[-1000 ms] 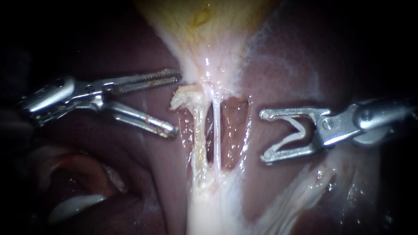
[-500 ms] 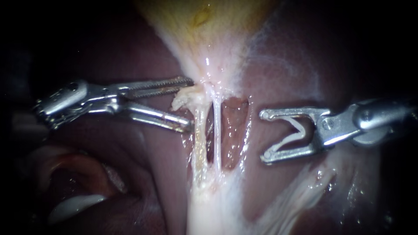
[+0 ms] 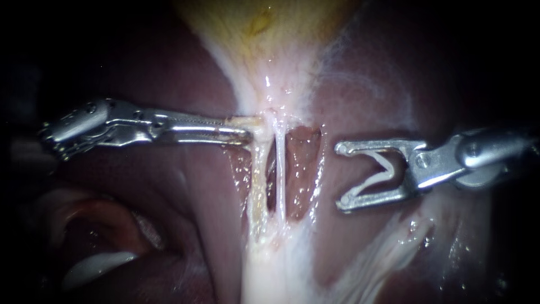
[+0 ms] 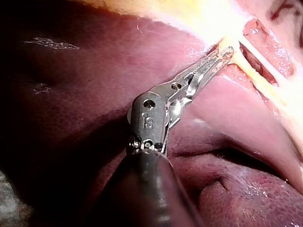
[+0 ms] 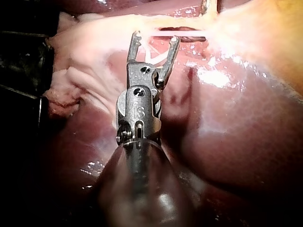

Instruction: Grabbing gallbladder

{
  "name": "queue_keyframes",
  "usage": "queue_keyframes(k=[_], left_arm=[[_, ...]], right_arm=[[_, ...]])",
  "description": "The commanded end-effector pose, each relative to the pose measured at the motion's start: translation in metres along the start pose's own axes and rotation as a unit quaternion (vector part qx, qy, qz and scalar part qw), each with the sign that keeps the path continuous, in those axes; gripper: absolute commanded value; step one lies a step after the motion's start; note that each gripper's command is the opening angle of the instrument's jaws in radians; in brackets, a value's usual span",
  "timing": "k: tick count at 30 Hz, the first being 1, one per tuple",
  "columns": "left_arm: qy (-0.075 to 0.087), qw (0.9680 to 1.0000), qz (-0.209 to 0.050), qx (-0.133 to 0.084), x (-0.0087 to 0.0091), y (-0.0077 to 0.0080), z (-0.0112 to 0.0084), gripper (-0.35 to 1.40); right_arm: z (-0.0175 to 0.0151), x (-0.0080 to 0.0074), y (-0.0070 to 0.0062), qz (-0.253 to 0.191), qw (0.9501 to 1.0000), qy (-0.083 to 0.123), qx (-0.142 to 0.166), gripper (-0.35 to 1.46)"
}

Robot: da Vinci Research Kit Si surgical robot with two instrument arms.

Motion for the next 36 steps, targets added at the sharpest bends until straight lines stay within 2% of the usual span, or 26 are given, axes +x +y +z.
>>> queue_keyframes(k=[1,7,11,22,28,36], left_arm=[[-0.001,1.0000,-0.001,0.001,-0.0002,-0.0002,-0.0001,-0.35],[-0.001,0.9999,-0.007,0.007,-0.0022,-0.0010,-0.0017,-0.35],[0.000,0.9998,-0.013,0.014,-0.0040,-0.0013,-0.0035,-0.35],[-0.023,0.9995,-0.022,0.008,-0.0074,-0.0022,-0.0080,-0.35],[-0.030,0.9994,-0.018,0.008,-0.0089,-0.0032,-0.0087,-0.35],[-0.030,0.9994,-0.017,0.007,-0.0088,-0.0032,-0.0086,-0.35]], right_arm=[[0.0000,0.0000,0.0000,0.000,1.0000,0.000,0.001,0.47],[0.0000,0.0000,0.0000,0.000,1.0000,0.000,0.001,0.47],[0.0000,0.0000,0.0000,0.000,1.0000,0.000,0.001,0.47],[-0.0001,0.0000,0.0000,0.000,1.0000,0.000,0.001,0.47],[-0.0001,0.0000,0.0000,0.000,1.0000,0.000,0.001,0.47],[-0.0001,0.0000,0.0000,0.000,1.0000,0.000,0.001,0.47]])
